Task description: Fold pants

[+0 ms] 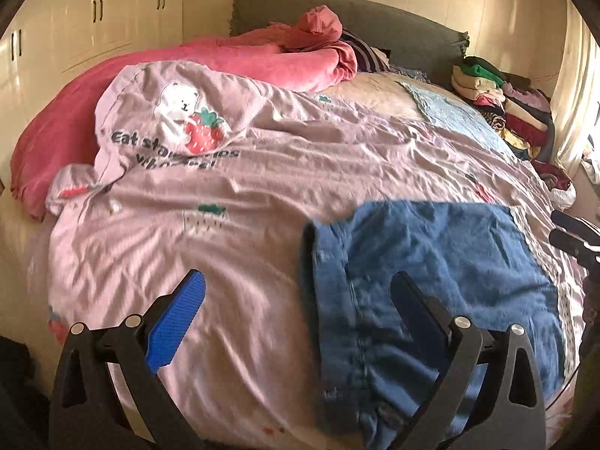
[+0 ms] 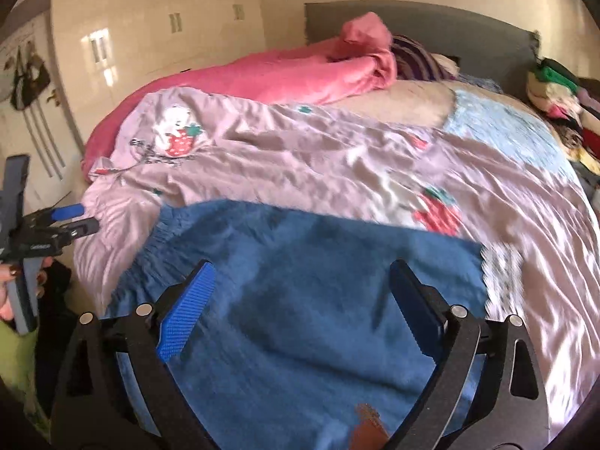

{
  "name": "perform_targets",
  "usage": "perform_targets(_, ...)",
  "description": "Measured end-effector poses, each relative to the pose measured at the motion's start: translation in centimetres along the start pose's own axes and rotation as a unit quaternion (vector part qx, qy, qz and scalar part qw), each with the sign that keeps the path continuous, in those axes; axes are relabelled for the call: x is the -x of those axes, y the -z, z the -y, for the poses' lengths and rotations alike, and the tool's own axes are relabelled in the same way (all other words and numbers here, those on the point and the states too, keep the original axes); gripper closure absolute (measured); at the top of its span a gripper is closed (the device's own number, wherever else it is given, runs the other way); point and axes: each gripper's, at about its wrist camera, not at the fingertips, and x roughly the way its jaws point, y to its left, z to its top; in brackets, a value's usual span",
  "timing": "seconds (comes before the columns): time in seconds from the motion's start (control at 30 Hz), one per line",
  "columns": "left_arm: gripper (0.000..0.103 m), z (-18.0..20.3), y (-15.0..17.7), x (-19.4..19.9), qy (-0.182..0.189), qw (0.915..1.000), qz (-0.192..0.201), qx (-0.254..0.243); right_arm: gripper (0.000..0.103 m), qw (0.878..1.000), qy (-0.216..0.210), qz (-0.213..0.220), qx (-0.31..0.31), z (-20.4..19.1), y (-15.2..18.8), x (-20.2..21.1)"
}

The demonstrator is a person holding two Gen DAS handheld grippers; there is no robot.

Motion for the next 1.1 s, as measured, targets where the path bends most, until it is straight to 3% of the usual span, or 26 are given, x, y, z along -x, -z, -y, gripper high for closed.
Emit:
perform_targets(0.33,0.004,-1.1,-3.8,-5.2,0.007,0.9996,-0.024,-0.011,0.015,0.999,-0.013,-0.024,0.046,-1.4,-3.6,-5.2)
perform_targets(0.83,0.007,1.1,-3.4,-12.1,0.064,0.9942,-0.066,-0.057,0.015,0.991,-0.003,-0.098,0.092,-1.4,-4.8,-14.3)
perform_targets(1.03,0.036,1.9,-3.2,-14.3,0.071,0.9909,-0.078,-0.083,0.015,0.988,-0.008,-0.113,0.108,-1.8,-5.1,-16.4)
perform_targets(1.1,0.059,1.8,-3.1,-15.1,0.079,0.9899,-0.085,-0.082,0.015,0.986,-0.012,-0.119,0.114,-1.9,-5.2,-17.0)
